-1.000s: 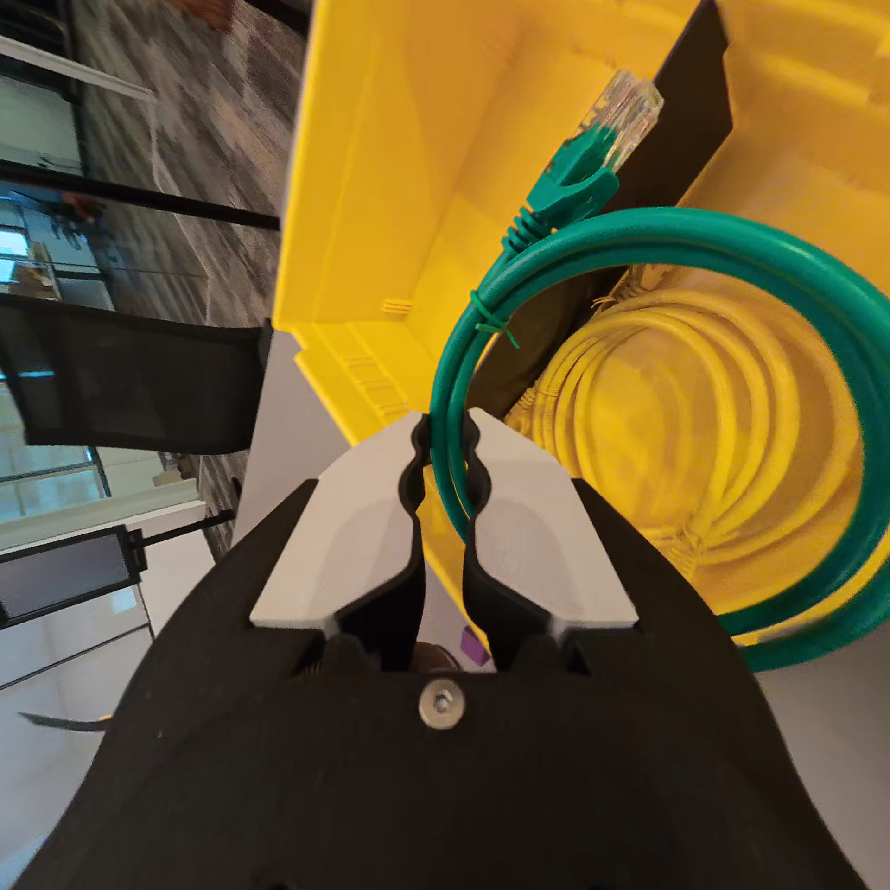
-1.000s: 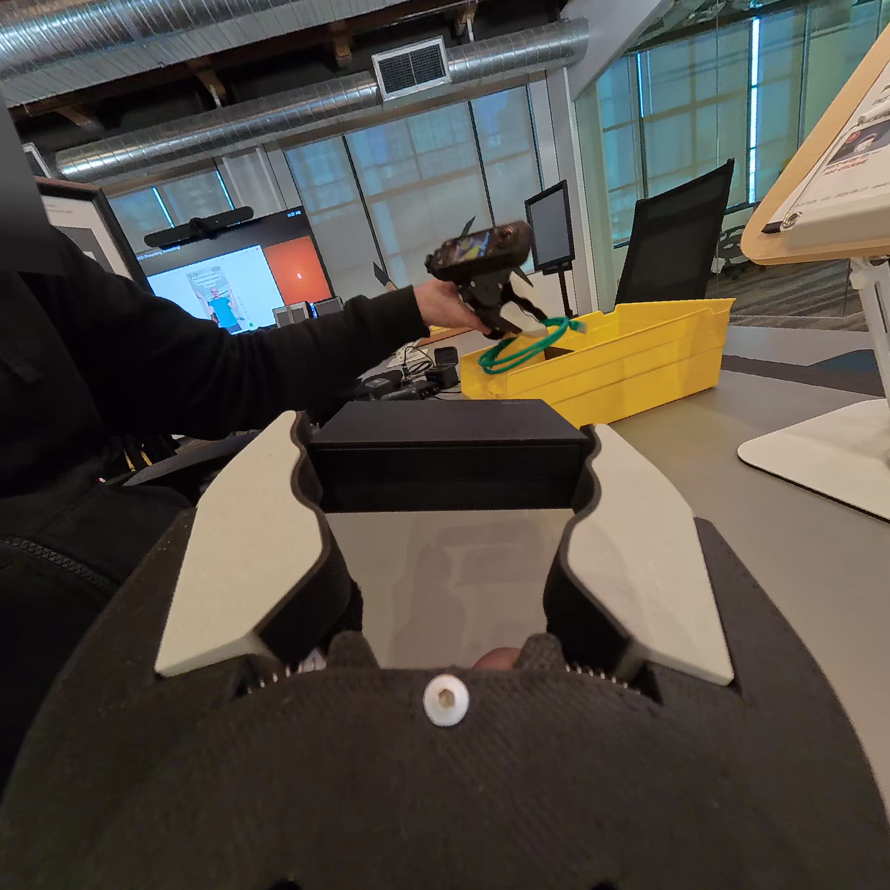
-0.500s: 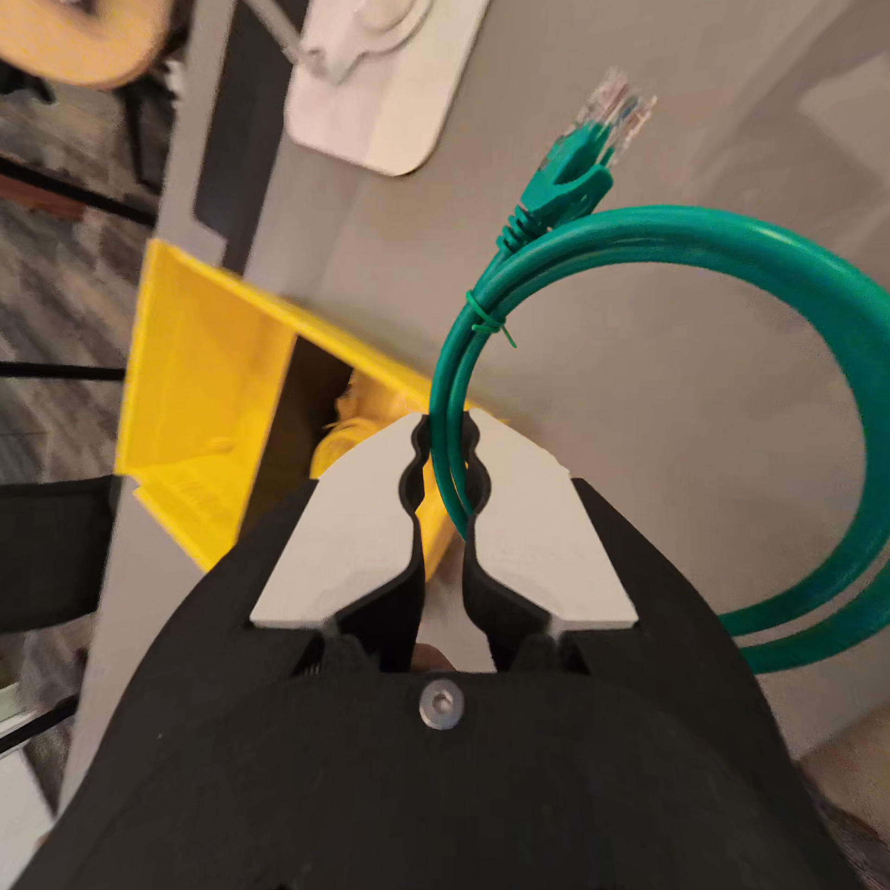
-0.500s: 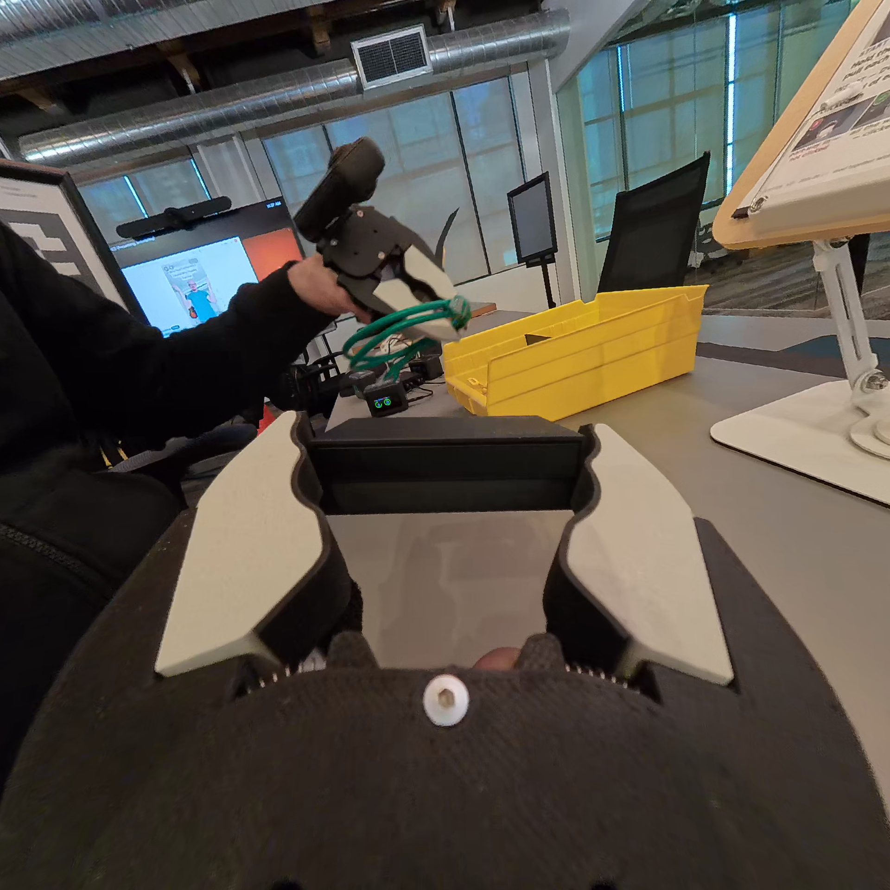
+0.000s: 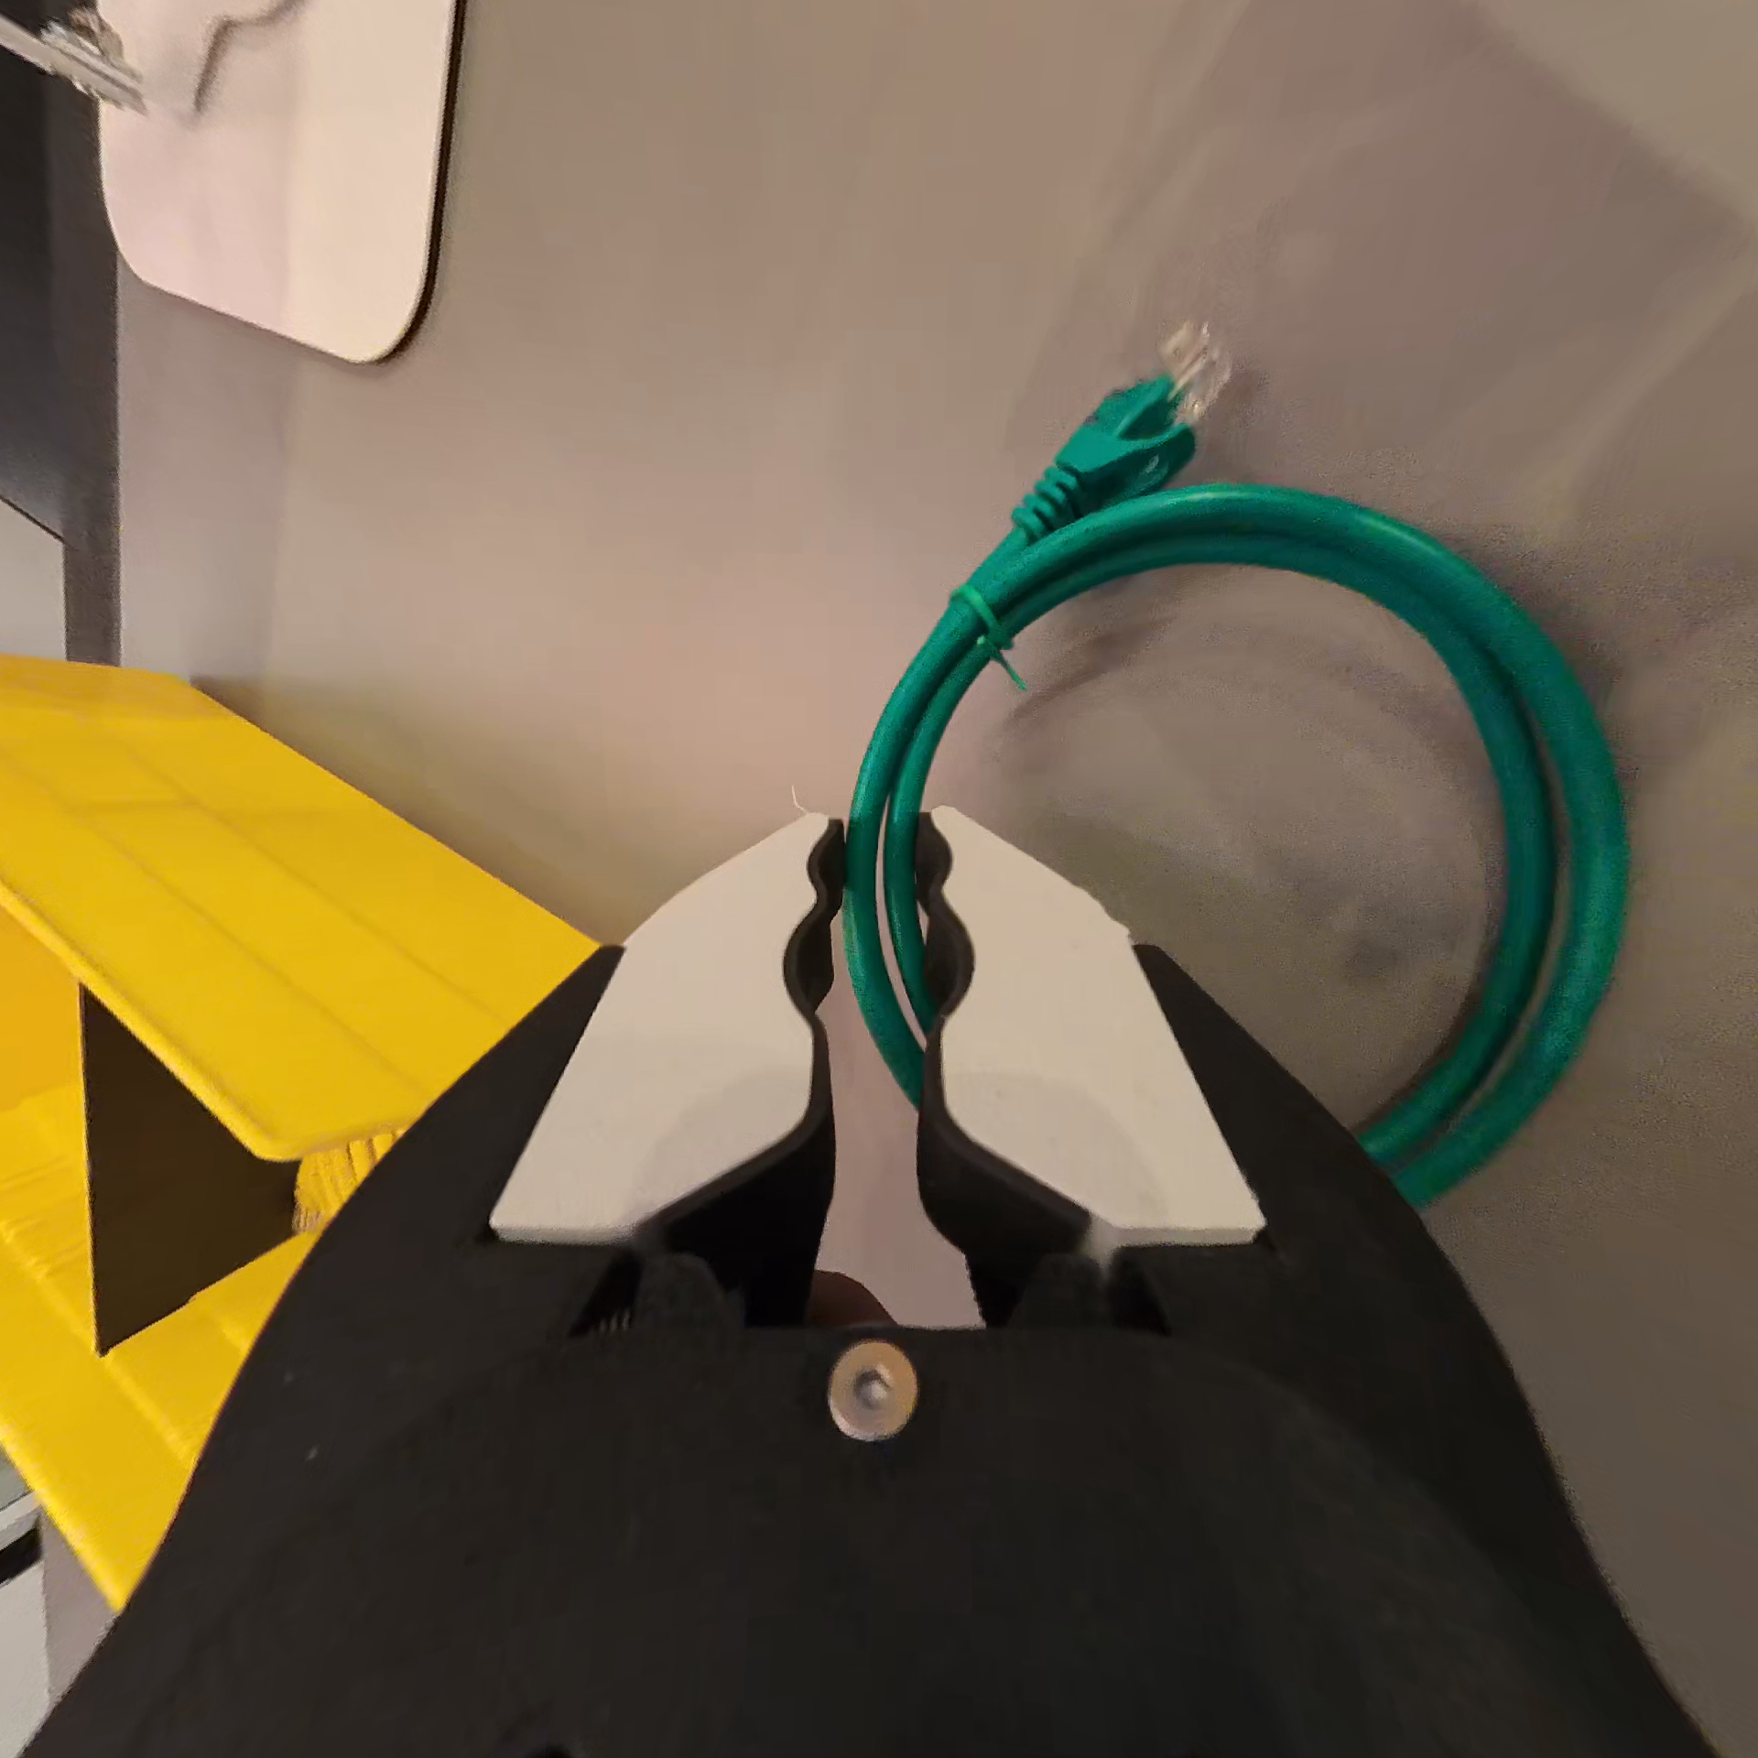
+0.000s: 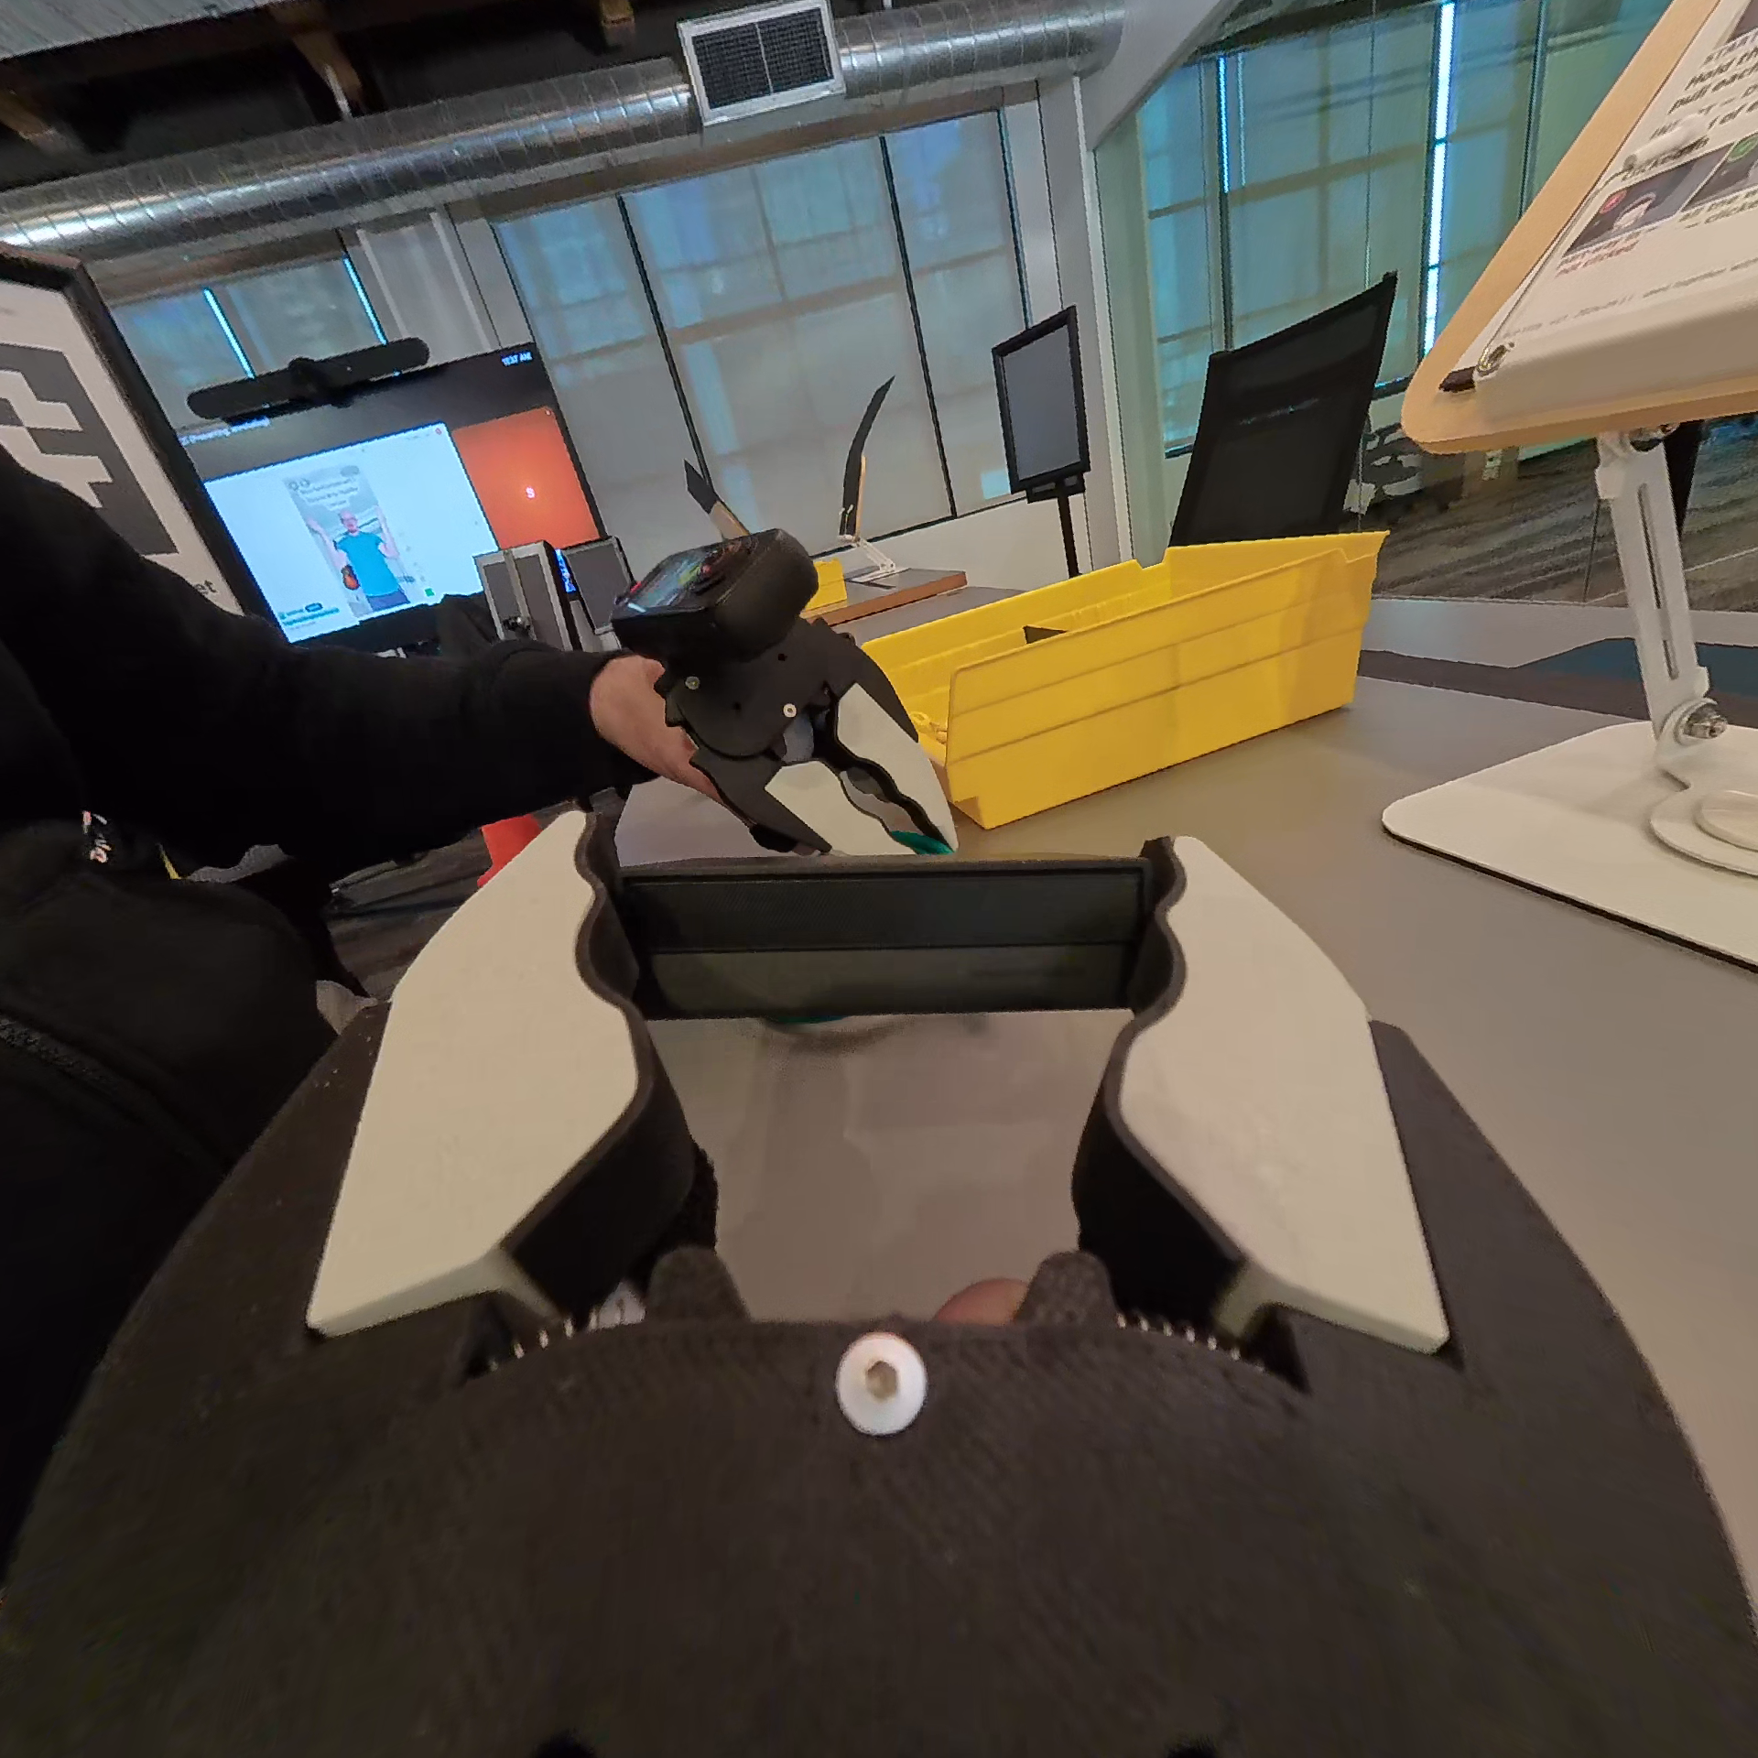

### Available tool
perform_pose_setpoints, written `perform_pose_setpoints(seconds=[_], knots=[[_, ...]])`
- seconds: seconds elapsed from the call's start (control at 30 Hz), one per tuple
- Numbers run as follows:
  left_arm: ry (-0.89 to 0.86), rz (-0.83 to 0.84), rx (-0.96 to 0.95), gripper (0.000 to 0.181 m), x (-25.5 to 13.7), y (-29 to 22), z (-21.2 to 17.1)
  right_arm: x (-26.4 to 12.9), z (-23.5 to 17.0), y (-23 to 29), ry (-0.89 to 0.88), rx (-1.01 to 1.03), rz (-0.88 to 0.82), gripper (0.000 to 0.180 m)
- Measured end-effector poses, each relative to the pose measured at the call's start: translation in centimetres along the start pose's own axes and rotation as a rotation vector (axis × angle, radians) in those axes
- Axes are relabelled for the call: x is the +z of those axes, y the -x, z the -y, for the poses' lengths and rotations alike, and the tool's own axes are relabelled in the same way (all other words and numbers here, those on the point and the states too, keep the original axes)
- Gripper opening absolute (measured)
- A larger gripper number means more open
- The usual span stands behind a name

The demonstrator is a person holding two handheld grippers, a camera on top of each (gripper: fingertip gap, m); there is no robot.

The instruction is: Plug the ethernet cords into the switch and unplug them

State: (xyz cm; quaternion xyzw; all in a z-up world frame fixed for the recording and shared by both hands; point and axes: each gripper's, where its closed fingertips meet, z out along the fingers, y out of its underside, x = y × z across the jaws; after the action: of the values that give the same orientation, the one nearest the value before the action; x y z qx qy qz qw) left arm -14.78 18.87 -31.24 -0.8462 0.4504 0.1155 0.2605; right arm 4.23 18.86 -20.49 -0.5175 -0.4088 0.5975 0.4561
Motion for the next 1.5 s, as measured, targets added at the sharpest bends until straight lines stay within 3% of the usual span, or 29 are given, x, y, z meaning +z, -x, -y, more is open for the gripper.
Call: perform_pose_setpoints(seconds=[0.03,0.2,0.47,0.67,0.9,1.5], knots=[[-0.006,0.002,-0.006,0.015,0.2,0.0,0.0,0.0,0.0,0.0,-0.002,0.001,0.000,0.103],[-0.122,0.042,0.033,0.029,-0.2,0.2,1.6,-0.2,-0.2,-0.1,0.000,-0.007,-0.002,0.103],[-0.211,0.077,0.282,0.051,0.4,-1.0,4.3,-0.4,-0.2,-0.1,-0.012,0.002,0.003,0.103],[-0.190,0.070,0.435,0.045,2.0,-1.6,4.5,-0.3,-0.4,0.0,-0.005,0.001,0.005,0.103],[-0.194,0.055,0.493,0.014,3.1,-2.2,5.1,-0.3,-0.4,-0.1,-0.007,0.005,0.006,0.103],[-0.259,0.043,0.355,0.008,1.7,-0.6,5.7,-0.3,-0.4,0.0,-0.005,0.005,0.010,0.103]])
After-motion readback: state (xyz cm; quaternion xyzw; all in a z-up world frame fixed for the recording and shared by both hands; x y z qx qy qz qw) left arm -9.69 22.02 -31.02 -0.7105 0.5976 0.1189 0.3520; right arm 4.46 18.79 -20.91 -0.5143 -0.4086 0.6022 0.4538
